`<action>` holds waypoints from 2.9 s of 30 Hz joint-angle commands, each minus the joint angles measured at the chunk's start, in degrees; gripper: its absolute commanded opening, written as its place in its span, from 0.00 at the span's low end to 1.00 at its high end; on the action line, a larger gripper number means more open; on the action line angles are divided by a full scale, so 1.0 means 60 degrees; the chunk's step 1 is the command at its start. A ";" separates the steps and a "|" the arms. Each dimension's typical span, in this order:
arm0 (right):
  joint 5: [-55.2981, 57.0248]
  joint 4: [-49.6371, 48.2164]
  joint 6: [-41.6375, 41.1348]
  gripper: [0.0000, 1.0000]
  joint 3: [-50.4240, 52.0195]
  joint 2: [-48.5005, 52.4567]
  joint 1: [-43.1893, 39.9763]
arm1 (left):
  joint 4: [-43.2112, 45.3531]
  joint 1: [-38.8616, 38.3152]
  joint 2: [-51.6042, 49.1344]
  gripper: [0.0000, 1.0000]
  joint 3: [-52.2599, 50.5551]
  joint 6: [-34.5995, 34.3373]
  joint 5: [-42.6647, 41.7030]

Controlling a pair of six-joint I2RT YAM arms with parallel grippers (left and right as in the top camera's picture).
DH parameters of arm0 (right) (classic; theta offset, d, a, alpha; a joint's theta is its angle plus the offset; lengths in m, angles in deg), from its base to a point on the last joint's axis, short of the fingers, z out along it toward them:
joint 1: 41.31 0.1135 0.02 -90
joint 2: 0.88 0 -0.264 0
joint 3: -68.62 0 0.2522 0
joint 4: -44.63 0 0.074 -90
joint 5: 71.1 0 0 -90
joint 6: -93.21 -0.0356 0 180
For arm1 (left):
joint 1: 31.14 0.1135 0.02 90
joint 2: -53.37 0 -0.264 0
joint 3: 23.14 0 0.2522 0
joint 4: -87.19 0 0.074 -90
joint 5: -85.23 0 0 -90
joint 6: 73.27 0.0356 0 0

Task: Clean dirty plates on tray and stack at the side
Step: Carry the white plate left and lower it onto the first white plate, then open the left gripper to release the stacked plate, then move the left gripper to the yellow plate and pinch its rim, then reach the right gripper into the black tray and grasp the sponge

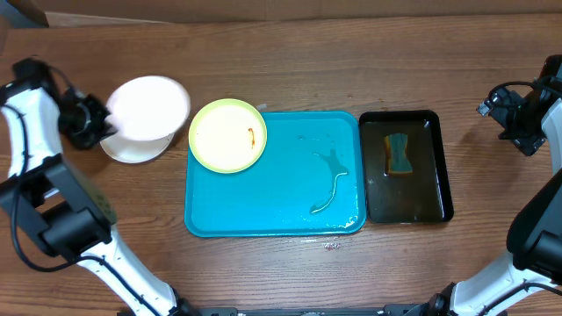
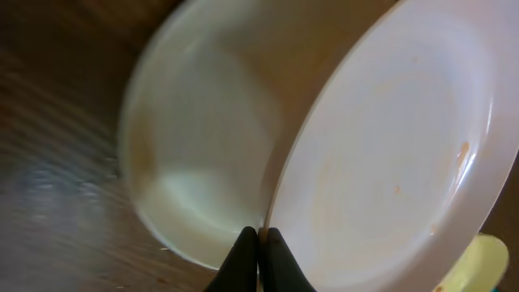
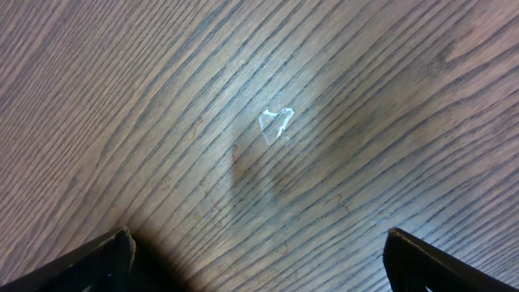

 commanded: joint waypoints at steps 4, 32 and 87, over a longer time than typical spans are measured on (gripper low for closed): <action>0.0018 -0.0033 -0.0036 1.00 -0.0106 -0.0208 0.0025 | -0.0026 0.0361 0.0029 0.04 0.0178 -0.0164 0.1045; 0.0018 -0.0033 -0.0036 1.00 -0.0106 -0.0208 0.0025 | -0.2178 -0.3778 0.0109 0.58 0.0178 0.2703 -0.2208; 0.2171 0.0852 0.0466 0.60 0.2076 -0.0404 0.5588 | -0.1512 -0.9996 0.2532 1.00 0.0171 -0.0914 0.2375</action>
